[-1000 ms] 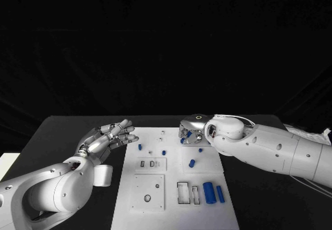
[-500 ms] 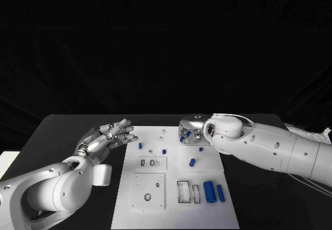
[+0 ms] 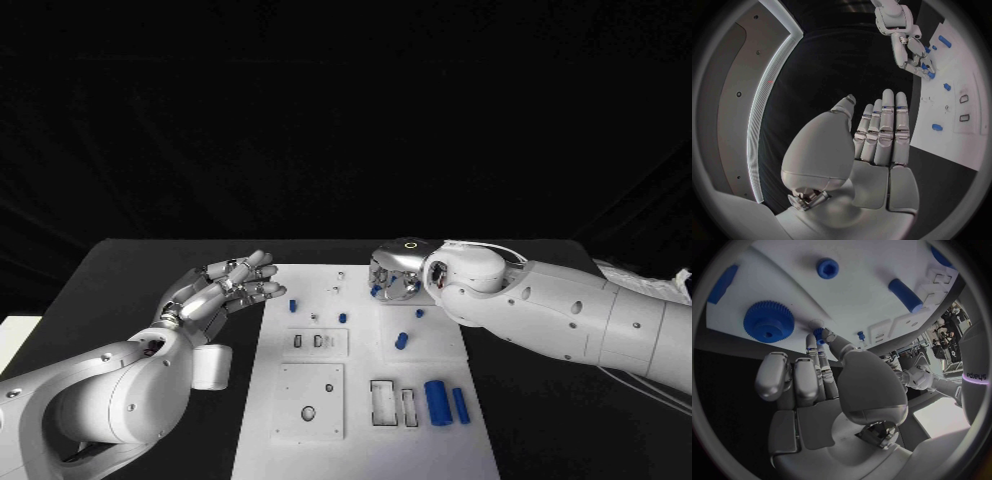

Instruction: Assemble the parts on the task board

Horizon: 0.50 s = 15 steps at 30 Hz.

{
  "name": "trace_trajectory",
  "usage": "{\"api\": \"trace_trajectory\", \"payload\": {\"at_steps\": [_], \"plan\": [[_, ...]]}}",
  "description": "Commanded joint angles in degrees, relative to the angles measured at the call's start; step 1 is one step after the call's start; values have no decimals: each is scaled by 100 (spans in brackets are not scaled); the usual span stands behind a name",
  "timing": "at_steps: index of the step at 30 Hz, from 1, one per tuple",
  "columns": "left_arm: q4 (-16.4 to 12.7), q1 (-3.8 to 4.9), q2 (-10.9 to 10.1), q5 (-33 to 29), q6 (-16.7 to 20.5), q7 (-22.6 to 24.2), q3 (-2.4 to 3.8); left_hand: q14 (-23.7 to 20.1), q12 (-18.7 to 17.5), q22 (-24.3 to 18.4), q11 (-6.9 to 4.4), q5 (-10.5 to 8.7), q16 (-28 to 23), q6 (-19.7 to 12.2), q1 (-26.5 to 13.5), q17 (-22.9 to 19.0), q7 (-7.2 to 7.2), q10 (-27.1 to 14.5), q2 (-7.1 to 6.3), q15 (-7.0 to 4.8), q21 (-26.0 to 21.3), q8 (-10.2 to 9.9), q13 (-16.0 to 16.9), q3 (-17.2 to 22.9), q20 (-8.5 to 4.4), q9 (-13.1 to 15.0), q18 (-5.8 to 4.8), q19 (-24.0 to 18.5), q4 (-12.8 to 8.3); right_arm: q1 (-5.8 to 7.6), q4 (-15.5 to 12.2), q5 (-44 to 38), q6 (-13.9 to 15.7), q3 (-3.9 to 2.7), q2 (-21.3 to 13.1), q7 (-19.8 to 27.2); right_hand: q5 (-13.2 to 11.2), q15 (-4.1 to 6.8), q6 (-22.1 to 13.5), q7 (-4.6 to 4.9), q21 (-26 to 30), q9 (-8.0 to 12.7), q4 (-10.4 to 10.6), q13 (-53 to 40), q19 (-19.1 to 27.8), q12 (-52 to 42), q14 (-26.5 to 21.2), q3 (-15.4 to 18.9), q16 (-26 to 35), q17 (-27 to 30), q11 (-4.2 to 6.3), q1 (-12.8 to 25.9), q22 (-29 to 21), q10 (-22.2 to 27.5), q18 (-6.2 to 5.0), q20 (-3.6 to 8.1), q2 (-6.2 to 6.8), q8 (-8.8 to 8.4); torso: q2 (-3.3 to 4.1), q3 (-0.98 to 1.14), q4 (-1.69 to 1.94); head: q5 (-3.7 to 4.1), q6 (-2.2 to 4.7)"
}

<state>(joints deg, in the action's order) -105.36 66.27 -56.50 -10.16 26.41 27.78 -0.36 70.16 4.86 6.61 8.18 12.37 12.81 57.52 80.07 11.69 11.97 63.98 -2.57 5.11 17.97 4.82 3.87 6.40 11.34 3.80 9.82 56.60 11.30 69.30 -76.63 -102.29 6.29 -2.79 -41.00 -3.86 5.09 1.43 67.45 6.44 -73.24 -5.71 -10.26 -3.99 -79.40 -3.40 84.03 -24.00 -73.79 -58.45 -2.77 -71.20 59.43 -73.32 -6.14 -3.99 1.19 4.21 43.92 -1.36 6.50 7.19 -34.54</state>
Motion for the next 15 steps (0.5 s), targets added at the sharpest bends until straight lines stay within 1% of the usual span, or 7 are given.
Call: {"api": "trace_trajectory", "payload": {"at_steps": [1,4,5,7,8,10,15], "plan": [[4,7,6,-5,-101,20,5,-22,-30,-9,35,1,-27,-6,20,10,18,-26,-30,-5,5,-15,-7,12,11,-9,65,26,-22,12,-54,30,619,-17,7,101,-39,45,45,13,-36,-19,-11,-7,-28,-24,156,-57,-27,6,1,-77,28,-51,49,12,25,7,3,-5,9,-14,27],[9,7,12,-5,-105,24,5,-23,-33,-10,36,1,-29,-7,22,12,19,-28,-28,-5,5,-17,-7,14,11,-9,65,26,-24,26,-40,-6,887,-29,56,52,-28,47,48,15,-49,-23,-7,-5,-28,-20,156,-94,-36,-4,-2,-102,45,-52,51,11,22,1,9,-9,18,-11,49],[11,7,15,-5,-106,25,5,-25,-36,-11,36,1,-31,-8,26,13,19,-30,-26,-4,4,-19,-7,17,11,-9,65,25,-27,31,-20,-17,943,-31,79,34,-29,47,50,17,-50,-24,-6,-4,-27,-20,156,-100,-38,-7,-1,-106,46,-52,51,11,21,0,10,-11,23,-9,56],[12,7,24,-5,-111,26,5,-25,-36,-11,36,2,-32,-8,27,14,19,-31,-26,-4,4,-19,-7,18,11,-9,65,25,-27,47,48,-60,1053,-35,148,-9,-30,47,51,17,-51,-25,-5,-4,-26,-20,156,-103,-39,-8,-1,-107,46,-53,51,11,21,0,12,-10,33,-16,67],[8,7,27,-5,-112,26,5,-25,-36,-11,36,2,-32,-8,27,14,19,-31,-26,-4,4,-19,-7,18,11,-9,65,25,-27,54,81,-87,1096,-36,183,-28,-36,47,55,20,-54,-27,-1,-4,-25,-21,156,-116,-43,-14,-2,-113,50,-56,51,11,19,-1,14,-13,42,-15,67],[-5,7,30,-5,-118,26,5,-28,-40,-12,37,2,-35,-9,31,16,20,-33,-24,-3,3,-22,-7,22,12,-9,64,23,-31,70,164,-136,1184,-39,274,-64,-43,46,58,22,-60,-29,3,-4,-26,-21,157,-122,-49,-22,-3,-114,58,-58,53,10,21,-1,32,-21,70,2,93],[-21,7,33,-5,-126,25,5,-32,-44,-13,38,2,-40,-9,38,19,20,-35,-22,-2,2,-26,-7,28,13,-8,64,21,-37,85,360,-192,1284,-41,477,-87,-51,46,63,22,-64,-31,9,-4,-26,-22,157,-129,-52,-26,-4,-115,63,-62,54,9,23,-1,53,-28,111,16,101]]}}
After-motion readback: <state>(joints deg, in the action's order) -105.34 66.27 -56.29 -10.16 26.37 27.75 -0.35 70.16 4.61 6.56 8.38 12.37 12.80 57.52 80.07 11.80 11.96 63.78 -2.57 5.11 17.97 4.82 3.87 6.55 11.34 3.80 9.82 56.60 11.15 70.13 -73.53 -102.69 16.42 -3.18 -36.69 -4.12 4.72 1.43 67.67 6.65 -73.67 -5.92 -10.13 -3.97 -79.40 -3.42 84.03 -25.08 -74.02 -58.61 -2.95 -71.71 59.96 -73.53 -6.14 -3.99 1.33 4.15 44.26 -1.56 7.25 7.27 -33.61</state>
